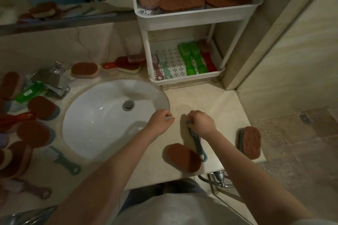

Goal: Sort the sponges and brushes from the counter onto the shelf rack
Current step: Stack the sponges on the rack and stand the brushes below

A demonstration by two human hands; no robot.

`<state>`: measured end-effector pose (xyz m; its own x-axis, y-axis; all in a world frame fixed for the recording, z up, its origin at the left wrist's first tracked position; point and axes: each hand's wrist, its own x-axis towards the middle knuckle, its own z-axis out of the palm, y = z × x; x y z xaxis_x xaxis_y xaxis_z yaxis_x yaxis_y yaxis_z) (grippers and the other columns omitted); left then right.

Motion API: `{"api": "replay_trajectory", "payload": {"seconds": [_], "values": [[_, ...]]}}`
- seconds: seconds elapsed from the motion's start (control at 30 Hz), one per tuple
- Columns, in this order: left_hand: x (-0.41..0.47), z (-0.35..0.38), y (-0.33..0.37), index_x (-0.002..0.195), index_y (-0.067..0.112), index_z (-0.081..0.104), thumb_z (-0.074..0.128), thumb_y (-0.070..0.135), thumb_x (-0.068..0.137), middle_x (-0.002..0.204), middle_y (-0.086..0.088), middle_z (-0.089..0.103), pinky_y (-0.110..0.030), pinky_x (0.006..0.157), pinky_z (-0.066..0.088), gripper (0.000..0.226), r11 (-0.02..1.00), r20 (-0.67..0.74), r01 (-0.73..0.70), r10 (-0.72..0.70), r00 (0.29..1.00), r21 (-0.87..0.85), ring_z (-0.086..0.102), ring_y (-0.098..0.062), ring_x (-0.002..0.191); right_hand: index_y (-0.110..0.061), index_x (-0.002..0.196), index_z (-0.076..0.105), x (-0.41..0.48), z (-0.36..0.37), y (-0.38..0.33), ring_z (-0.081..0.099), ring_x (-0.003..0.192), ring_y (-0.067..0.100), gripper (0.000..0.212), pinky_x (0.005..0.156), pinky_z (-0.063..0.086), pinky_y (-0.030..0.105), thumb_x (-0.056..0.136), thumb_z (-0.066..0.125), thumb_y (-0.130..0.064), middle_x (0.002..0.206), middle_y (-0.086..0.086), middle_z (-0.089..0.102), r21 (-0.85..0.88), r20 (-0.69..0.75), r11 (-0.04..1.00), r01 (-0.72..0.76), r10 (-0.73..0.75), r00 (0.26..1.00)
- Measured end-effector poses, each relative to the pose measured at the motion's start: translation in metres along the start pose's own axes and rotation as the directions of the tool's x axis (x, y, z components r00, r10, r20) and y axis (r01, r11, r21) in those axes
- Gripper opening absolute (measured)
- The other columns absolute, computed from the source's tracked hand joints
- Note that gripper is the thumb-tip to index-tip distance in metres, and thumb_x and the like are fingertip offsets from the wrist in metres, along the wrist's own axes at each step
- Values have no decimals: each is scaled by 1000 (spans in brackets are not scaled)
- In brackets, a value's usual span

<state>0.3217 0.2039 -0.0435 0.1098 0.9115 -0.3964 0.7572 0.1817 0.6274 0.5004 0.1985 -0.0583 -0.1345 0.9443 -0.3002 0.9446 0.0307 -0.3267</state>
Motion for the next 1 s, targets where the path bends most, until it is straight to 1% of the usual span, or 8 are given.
{"api": "replay_trajectory", "payload": {"seconds": [0.1, 0.2, 0.37, 0.63, 0.73, 0.8, 0.87, 1.0], "values": [[3, 3, 4, 106, 9, 61, 56, 27, 90, 116, -8, 59, -27, 85, 41, 25, 998, -5, 47, -47, 999, -37, 56, -21, 104, -13, 118, 53, -1, -2, 4, 57, 101, 27, 36, 77, 50, 36, 87, 62, -28, 112, 8, 57, 79, -38, 996, -45, 48, 998], [3, 7, 7, 106, 10, 61, 55, 28, 90, 116, -7, 60, -28, 84, 41, 25, 993, 8, 102, -102, 995, -52, 56, -21, 105, -15, 124, 43, -6, 0, 6, 51, 106, 27, 56, 81, 51, 37, 79, 70, -33, 118, 7, 47, 17, 62, 995, -96, 95, 994], [-1, 15, 14, 107, 8, 61, 54, 25, 90, 115, -6, 61, -30, 88, 42, 25, 981, 29, 150, -147, 989, -121, 55, -22, 107, -7, 118, 39, -1, 6, 0, 56, 100, 36, 35, 69, 41, 36, 88, 55, -13, 113, 17, 52, 10, 0, 983, -182, 182, 983], [-3, 15, 19, 112, 8, 61, 59, 25, 88, 116, -7, 61, -32, 94, 44, 30, 960, 44, 179, -174, 984, -217, 56, -22, 110, -9, 108, 57, 18, -7, 2, 61, 96, 29, 26, 73, 47, 31, 86, 58, -22, 104, 11, 65, 230, 49, 941, -250, 245, 968], [-4, 11, 25, 120, 9, 59, 61, 27, 87, 117, -6, 60, -33, 96, 44, 38, 946, 82, 173, -156, 984, -275, 56, -21, 111, -7, 102, 65, 30, -26, -1, 64, 88, 27, 30, 72, 49, 30, 78, 73, -22, 91, 9, 65, 526, 22, 817, -238, 266, 964], [-5, 7, 30, 118, 10, 59, 61, 29, 87, 113, -6, 61, -30, 88, 45, 36, 918, 110, 175, -145, 983, -356, 58, -21, 106, -7, 96, 64, 33, -38, -12, 66, 84, 27, 28, 69, 56, 36, 74, 78, -17, 89, 10, 65, 773, 52, 598, -212, 273, 961], [-7, 2, 34, 105, 11, 61, 57, 27, 90, 101, -10, 64, -30, 79, 46, 22, 894, 134, 156, -108, 985, -421, 62, -22, 92, -8, 96, 62, 34, -47, -26, 65, 81, 24, 25, 59, 54, 28, 76, 76, -12, 92, 13, 66, 897, 71, 409, -168, 243, 967], [-17, -6, 36, 89, 8, 54, 41, 16, 99, 70, -8, 58, -21, 54, 46, 18, 805, 111, 148, -103, 989, -574, 58, -5, 47, -7, 95, 63, 32, -54, -51, 66, 83, 26, 20, 60, 53, 27, 79, 73, -8, 93, 15, 67, 943, 1, 327, -65, 191, 982]]}}
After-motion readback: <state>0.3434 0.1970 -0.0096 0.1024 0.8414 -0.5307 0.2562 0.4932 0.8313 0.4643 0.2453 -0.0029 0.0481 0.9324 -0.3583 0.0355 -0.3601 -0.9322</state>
